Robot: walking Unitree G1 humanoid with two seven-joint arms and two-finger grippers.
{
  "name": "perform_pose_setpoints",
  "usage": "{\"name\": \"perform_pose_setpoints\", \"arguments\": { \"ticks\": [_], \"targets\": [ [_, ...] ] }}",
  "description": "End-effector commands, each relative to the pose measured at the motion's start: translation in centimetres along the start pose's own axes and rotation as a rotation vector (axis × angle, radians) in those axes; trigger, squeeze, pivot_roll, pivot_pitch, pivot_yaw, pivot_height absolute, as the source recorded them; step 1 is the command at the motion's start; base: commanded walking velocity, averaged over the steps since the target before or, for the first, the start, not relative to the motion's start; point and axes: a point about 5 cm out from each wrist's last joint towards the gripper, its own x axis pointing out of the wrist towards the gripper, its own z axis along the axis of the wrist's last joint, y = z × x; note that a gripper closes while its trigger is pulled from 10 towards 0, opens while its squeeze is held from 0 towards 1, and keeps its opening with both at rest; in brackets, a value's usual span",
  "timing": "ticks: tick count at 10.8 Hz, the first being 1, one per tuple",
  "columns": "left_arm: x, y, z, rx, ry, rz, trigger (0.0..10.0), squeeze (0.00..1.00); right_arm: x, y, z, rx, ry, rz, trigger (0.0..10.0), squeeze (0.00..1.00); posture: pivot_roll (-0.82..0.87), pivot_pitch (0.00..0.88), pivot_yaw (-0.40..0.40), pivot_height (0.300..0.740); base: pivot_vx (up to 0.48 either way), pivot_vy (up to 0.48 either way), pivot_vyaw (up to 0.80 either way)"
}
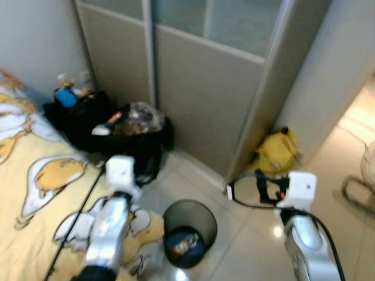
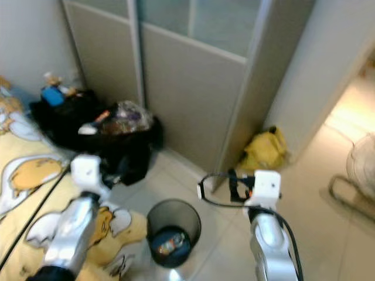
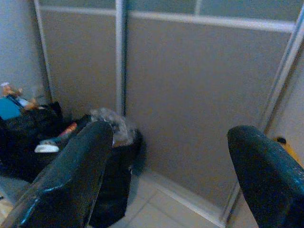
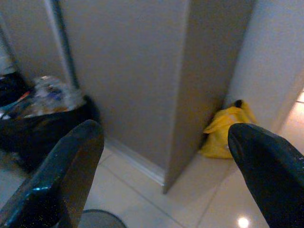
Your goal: Clean up the room
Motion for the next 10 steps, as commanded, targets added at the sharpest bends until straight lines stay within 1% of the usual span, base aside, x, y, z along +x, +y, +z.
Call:
{"name": "perform_pose_setpoints", "arguments": {
  "ticks": [1, 2, 3, 4, 6, 7, 8, 9, 10],
  "targets": [
    [0.1, 0.0, 0.0, -0.002, 0.025, 0.008, 10.0, 0.00, 0.5, 0.1, -0.1, 0.023, -0.005, 0.008, 10.0, 0.00, 0.15, 0.000, -0.051, 0.740, 0.000, -0.480, 0.59],
    [0.3, -0.5, 0.1, 0.000, 0.022, -0.004, 10.0, 0.00, 0.9, 0.7, -0.3, 0.022, -0.005, 0.042, 10.0, 0.00, 0.14, 0.000, -0.042, 0.740, 0.000, 0.000, 0.59],
    [0.7, -1.3, 0.8, -0.026, 0.003, -0.042, 10.0, 0.00, 1.3, 1.4, -0.6, 0.034, 0.002, 0.070, 10.0, 0.00, 0.14, 0.000, -0.023, 0.740, 0.000, 0.461, 0.58],
    [1.0, -2.0, 1.2, -0.002, -0.001, -0.074, 10.0, 0.00, 1.5, 1.6, -0.8, 0.050, 0.007, 0.069, 10.0, 0.00, 0.13, 0.000, -0.013, 0.740, 0.000, 0.461, 0.56],
    [1.3, -2.3, 0.9, 0.024, 0.028, -0.060, 10.0, 0.00, 1.5, 1.9, -1.0, 0.067, 0.002, 0.086, 10.0, 0.00, 0.14, 0.000, 0.006, 0.740, 0.000, 0.443, 0.42],
    [1.2, -1.7, 0.5, 0.018, 0.053, -0.009, 10.0, 0.00, 1.4, 2.1, -1.3, 0.070, 0.007, 0.100, 10.0, 0.00, 0.14, 0.000, 0.006, 0.740, -0.442, 0.000, 0.43],
    [1.1, -1.2, -0.2, 0.036, 0.089, 0.011, 10.0, 0.00, 1.1, 2.6, -1.7, 0.085, 0.017, 0.119, 10.0, 0.00, 0.14, 0.000, -0.005, 0.740, -0.469, 0.000, 0.41],
    [1.0, -1.7, -0.7, 0.029, 0.117, 0.006, 10.0, 0.00, 0.5, 3.4, -1.6, 0.077, 0.006, 0.174, 10.0, 0.00, 0.12, 0.000, 0.002, 0.740, -0.469, 0.000, 0.42],
    [0.8, -2.4, -0.8, 0.072, 0.105, -0.038, 10.0, 0.00, 0.4, 3.2, -1.8, 0.055, 0.012, 0.185, 10.0, 0.00, 0.11, 0.000, 0.005, 0.740, 0.000, 0.000, 0.41]
  ]
}}
